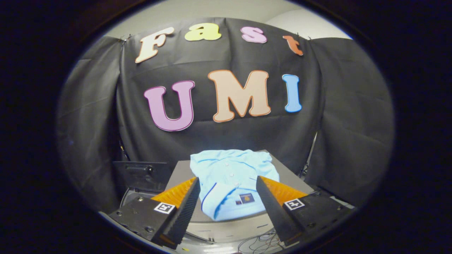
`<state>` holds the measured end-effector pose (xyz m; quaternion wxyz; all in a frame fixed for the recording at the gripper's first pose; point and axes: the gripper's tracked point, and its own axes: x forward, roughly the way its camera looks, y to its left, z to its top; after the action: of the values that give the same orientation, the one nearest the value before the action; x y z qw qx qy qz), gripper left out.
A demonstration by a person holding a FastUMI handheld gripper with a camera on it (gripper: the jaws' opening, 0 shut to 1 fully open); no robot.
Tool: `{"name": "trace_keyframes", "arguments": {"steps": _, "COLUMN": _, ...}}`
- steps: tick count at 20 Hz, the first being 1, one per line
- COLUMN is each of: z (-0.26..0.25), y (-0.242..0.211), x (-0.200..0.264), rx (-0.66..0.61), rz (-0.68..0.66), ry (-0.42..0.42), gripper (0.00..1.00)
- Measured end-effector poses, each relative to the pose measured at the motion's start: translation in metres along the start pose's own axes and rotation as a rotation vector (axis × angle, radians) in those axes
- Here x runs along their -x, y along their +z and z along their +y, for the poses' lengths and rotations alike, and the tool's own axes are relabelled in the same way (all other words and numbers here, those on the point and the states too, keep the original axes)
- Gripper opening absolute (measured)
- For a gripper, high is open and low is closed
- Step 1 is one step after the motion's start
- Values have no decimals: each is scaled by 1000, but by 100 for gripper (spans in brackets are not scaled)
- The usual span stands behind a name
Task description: Put the clothes into the washing machine and then close the washing machine lid.
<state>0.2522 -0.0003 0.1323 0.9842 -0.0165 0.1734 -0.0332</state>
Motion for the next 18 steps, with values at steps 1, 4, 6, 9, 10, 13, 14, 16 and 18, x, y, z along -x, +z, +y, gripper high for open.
{"name": "trace_keyframes", "arguments": {"steps": 1, "z": 4, "y": 5, "x": -17, "rx": 6, "rz": 17, "ry": 3, "gripper": 97}}
{"name": "trace_keyframes", "arguments": {"steps": 4, "z": 11, "y": -7, "x": -63, "rx": 103, "rz": 131, "ry": -2, "gripper": 98}}
{"name": "trace_keyframes", "arguments": {"steps": 6, "z": 4, "y": -7, "x": -89, "rx": 106, "rz": 151, "ry": -52, "gripper": 98}}
{"name": "trace_keyframes", "arguments": {"steps": 9, "z": -7, "y": -20, "x": -115, "rx": 100, "rz": 227, "ry": -89, "gripper": 98}}
{"name": "trace_keyframes", "arguments": {"steps": 10, "z": -16, "y": -22, "x": -124, "rx": 100, "rz": 235, "ry": -112, "gripper": 98}}
{"name": "trace_keyframes", "arguments": {"steps": 13, "z": -20, "y": -41, "x": -143, "rx": 71, "rz": 281, "ry": -116, "gripper": 98}}
{"name": "trace_keyframes", "arguments": {"steps": 14, "z": -22, "y": -51, "x": -149, "rx": 81, "rz": 306, "ry": -120, "gripper": 97}}
{"name": "trace_keyframes", "arguments": {"steps": 16, "z": -22, "y": -65, "x": -155, "rx": 77, "rz": 358, "ry": -119, "gripper": 98}}
{"name": "trace_keyframes", "arguments": {"steps": 18, "z": -23, "y": -63, "x": -158, "rx": -2, "rz": 358, "ry": -146, "gripper": 96}}
